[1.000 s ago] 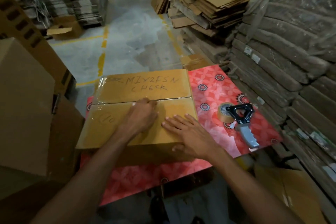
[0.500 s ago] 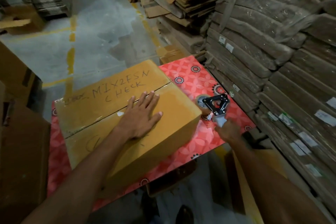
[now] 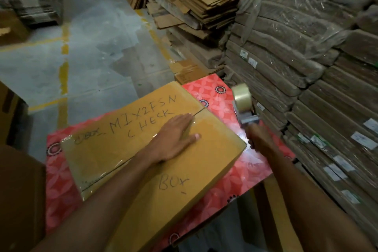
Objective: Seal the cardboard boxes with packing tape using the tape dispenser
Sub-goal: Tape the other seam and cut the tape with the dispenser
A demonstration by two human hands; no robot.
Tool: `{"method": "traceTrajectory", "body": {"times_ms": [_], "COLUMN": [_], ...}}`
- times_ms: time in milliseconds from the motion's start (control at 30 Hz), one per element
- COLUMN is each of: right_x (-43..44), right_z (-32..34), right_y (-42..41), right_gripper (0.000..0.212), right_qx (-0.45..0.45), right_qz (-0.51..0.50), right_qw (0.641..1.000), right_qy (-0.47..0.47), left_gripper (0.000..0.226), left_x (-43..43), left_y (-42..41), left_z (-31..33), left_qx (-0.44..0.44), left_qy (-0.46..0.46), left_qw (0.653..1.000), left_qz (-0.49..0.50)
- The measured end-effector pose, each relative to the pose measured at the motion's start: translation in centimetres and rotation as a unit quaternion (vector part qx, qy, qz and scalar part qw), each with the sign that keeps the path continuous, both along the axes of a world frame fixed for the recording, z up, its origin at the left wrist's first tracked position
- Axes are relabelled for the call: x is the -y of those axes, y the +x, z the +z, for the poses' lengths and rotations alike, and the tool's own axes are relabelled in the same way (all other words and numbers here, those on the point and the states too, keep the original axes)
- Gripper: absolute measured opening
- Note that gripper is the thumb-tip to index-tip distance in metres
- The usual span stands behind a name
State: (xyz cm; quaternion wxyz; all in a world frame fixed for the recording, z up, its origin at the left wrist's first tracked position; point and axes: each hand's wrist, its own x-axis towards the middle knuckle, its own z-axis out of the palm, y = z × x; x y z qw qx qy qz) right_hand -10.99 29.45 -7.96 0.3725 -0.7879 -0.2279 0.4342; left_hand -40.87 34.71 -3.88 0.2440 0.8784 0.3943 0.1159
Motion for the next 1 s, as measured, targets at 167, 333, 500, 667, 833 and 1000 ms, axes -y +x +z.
{"method": "traceTrajectory", "body": {"times_ms": [167, 333, 500, 667, 833, 1000], "right_x": [-1.4, -0.4, 0.6, 0.6, 0.5, 1.3], "right_z": [9.0, 12.6, 12.6, 12.0, 11.4, 11.6], "right_y": [-4.3, -8.3, -10.0, -10.3, -11.1, -10.1], "right_gripper": [0.008, 0.015, 0.010, 0.014, 0.019, 0.032], "right_qx": [-0.238, -0.221, -0.168, -0.163, -0.137, -0.141], "right_qz": [0.061, 0.147, 0.184, 0.193, 0.194, 0.173], "right_qw": [0.955, 0.939, 0.942, 0.944, 0.952, 0.958], "right_qy": [0.166, 0.218, 0.225, 0.214, 0.195, 0.178], "left_gripper": [0.022, 0.077, 0.021, 0.020, 0.027, 0.013], "left_x": [-5.5, -9.2, -9.7, -10.5, -12.7, -18.6], "left_y": [4.3, 4.7, 3.2, 2.4, 1.7, -1.2], "left_z": [3.6, 7.2, 7.3, 5.3, 6.0, 7.1], "left_qx": [0.341, 0.424, 0.409, 0.391, 0.315, 0.284], "left_qy": [-0.329, -0.638, -0.643, -0.619, -0.467, -0.421], "left_qw": [0.851, 0.607, 0.608, 0.641, 0.798, 0.824], "left_qz": [0.227, 0.212, 0.224, 0.231, 0.217, 0.253]}}
